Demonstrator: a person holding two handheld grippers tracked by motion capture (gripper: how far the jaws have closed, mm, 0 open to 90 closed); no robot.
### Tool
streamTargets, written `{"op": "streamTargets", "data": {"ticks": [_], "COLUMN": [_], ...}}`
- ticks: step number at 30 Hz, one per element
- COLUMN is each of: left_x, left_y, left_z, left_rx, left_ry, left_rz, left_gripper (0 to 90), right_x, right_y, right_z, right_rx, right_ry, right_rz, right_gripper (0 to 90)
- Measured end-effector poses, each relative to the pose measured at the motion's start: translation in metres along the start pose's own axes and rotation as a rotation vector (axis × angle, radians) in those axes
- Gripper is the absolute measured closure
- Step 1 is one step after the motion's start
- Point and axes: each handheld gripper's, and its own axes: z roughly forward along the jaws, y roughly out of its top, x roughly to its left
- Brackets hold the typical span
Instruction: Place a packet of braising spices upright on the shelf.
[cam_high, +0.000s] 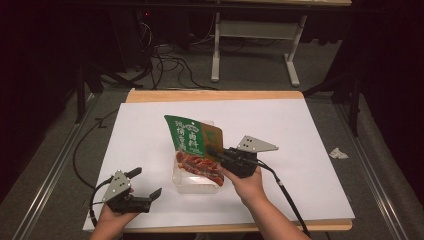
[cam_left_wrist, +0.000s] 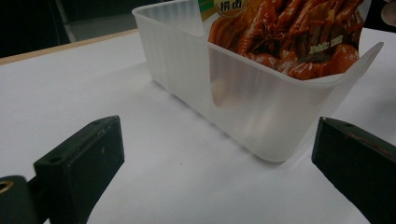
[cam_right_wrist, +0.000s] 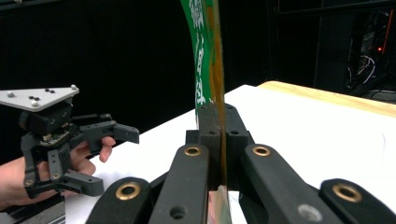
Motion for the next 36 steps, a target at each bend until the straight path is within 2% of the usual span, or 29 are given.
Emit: {"op": "streamTargets", "data": {"ticks": [5, 9, 15, 23, 30, 36], "left_x": [0.0, 0.0, 0.0, -0.001, -0.002, -0.002], "left_y": [0.0, 0.0, 0.0, 0.0, 0.0, 0.0], "left_z": [0.0, 0.0, 0.0, 0.001, 0.002, 0.002], "left_rx": [0.001, 0.0, 0.001, 0.005, 0.008, 0.01], "left_ry": [-0.002, -0.002, -0.005, -0.007, -0.01, -0.012], "left_rz": [0.0, 0.002, 0.0, 0.003, 0.003, 0.004], "left_gripper": [2.9, 2.9, 2.9, 2.9, 2.9, 2.9], "right_x": [-0.003, -0.002, -0.003, -0.003, -0.007, -0.007], "right_y": [-0.005, -0.01, -0.017, -0.025, -0.034, -0.034], "right_z": [0.002, 0.005, 0.004, -0.001, -0.009, -0.01], "right_rx": [0.005, 0.018, 0.023, 0.021, 0.027, 0.033], "right_ry": [-0.019, -0.031, -0.043, -0.051, -0.062, -0.061], "right_rz": [-0.001, -0.027, -0.025, -0.046, -0.039, -0.04], "right_gripper": [90.0, 90.0, 90.0, 90.0, 90.0, 90.0]}}
